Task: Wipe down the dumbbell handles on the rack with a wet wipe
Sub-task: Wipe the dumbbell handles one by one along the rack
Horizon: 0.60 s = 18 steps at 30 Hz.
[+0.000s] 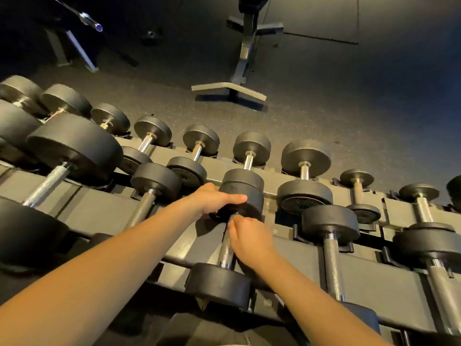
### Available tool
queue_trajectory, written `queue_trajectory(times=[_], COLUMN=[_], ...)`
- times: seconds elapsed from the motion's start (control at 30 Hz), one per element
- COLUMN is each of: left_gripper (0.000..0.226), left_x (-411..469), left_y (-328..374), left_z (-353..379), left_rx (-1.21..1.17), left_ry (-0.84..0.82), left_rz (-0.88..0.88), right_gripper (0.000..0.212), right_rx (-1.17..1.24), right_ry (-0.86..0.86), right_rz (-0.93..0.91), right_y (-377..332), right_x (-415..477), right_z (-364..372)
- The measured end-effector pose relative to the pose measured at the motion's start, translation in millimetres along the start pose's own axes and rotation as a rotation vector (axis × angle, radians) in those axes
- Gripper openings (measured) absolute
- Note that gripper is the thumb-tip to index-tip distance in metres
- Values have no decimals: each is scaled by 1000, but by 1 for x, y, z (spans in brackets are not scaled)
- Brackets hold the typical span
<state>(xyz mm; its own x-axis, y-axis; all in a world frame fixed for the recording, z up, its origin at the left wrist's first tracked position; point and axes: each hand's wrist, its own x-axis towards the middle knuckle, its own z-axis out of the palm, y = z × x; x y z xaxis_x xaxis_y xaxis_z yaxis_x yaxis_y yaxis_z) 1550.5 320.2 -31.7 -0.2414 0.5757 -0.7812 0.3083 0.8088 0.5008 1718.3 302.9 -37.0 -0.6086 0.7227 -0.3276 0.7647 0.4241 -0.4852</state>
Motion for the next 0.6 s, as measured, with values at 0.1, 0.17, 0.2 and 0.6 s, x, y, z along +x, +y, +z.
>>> queue_trajectory(times=[0.1,0.17,0.2,0.6], left_gripper=[90,85,84,100], left_x=[0,-1,-1,-6], left_y=[-2,-2,-1,-6], left_z=[3,3,3,4], left_rx=[-46,-77,-84,-176], left_ry=[22,23,20,9], left_rz=[-3,-4,-6,-3], right_gripper=[27,28,27,18], right_rx=[-384,-396,-388,102], right_ry=[-195,-324,-388,-89], right_rz=[-266,-332,-335,-150], right_y=[-8,-11,-13,-7], right_x=[-5,-10,-13,-10], right_z=[-10,-19,-23,0])
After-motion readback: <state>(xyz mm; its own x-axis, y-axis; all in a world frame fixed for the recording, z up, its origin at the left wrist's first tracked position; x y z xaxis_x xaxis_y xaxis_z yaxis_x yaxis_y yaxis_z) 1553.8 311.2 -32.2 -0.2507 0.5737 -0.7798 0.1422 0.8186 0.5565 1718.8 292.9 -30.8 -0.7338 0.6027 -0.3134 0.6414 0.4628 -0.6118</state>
